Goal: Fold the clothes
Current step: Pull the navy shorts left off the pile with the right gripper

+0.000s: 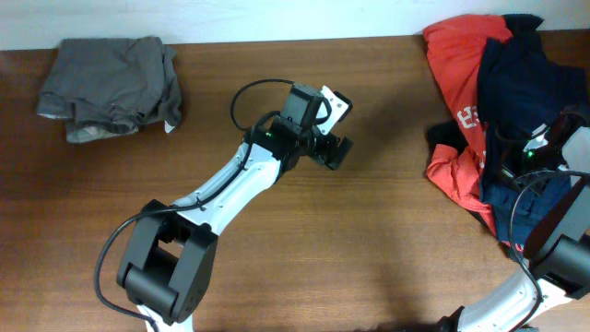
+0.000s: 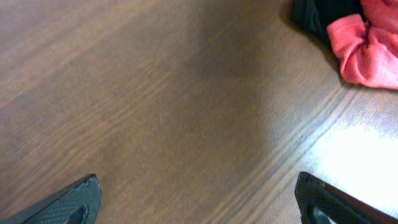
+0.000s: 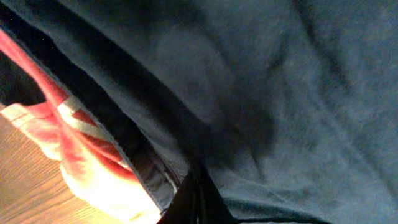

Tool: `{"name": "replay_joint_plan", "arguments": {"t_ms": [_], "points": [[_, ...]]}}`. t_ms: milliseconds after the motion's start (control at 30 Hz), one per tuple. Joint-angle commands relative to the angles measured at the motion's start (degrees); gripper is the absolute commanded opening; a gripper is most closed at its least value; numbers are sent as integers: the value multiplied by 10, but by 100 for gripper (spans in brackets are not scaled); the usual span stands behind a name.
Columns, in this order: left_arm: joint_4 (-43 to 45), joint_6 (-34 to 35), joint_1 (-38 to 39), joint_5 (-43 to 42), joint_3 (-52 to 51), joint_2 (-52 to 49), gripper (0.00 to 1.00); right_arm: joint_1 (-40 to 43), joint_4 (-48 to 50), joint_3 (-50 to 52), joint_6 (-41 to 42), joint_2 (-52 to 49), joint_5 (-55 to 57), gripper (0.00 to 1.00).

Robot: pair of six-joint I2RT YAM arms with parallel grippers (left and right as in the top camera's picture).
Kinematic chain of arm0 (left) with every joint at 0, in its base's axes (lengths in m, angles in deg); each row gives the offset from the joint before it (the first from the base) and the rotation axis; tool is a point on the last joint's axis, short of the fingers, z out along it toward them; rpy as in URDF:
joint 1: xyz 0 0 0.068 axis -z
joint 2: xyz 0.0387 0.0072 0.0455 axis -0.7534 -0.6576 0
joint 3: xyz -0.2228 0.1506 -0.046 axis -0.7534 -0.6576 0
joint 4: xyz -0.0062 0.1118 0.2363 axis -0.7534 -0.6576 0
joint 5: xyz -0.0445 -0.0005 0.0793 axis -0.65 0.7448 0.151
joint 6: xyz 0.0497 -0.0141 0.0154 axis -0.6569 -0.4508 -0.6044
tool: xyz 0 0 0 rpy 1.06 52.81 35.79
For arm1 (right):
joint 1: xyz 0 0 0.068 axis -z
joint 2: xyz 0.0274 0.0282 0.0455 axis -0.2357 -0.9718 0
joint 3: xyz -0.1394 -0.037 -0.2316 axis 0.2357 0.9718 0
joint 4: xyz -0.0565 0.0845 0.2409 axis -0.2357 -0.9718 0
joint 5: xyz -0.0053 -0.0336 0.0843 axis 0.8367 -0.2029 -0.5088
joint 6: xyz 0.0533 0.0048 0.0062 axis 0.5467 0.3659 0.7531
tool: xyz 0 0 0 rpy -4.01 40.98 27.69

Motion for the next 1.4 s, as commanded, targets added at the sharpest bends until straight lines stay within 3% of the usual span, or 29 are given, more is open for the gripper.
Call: {"name": "replay_joint_plan", "arguments": {"t_ms": [0,233,367,533,767,933,1000,1167,1367], "points": [[-41,8,-16,2,66,4,99,-4,-22,-27,-1,48,-52,4],[-198,12,-80,2,229,11,99,-51,-78,-106,-26,136,-94,4],[-256,12,-151,2,333,11,99,-160,-80,-150,-23,189,-89,4],[-316,29,-224,2,393,11,99,-292,-36,-175,27,197,-83,4],[-379,32,-319,2,402,11,99,-476,76,-175,95,170,10,4],[-410,31,-352,2,402,11,99,-556,127,-175,115,137,59,4],[-425,30,-357,1,402,11,99,-576,145,-175,123,123,63,4],[-499,-45,-357,-71,397,11,96,-590,177,-175,127,113,54,4],[-527,-53,-356,-79,350,11,95,-589,198,-190,127,113,2,4]]}}
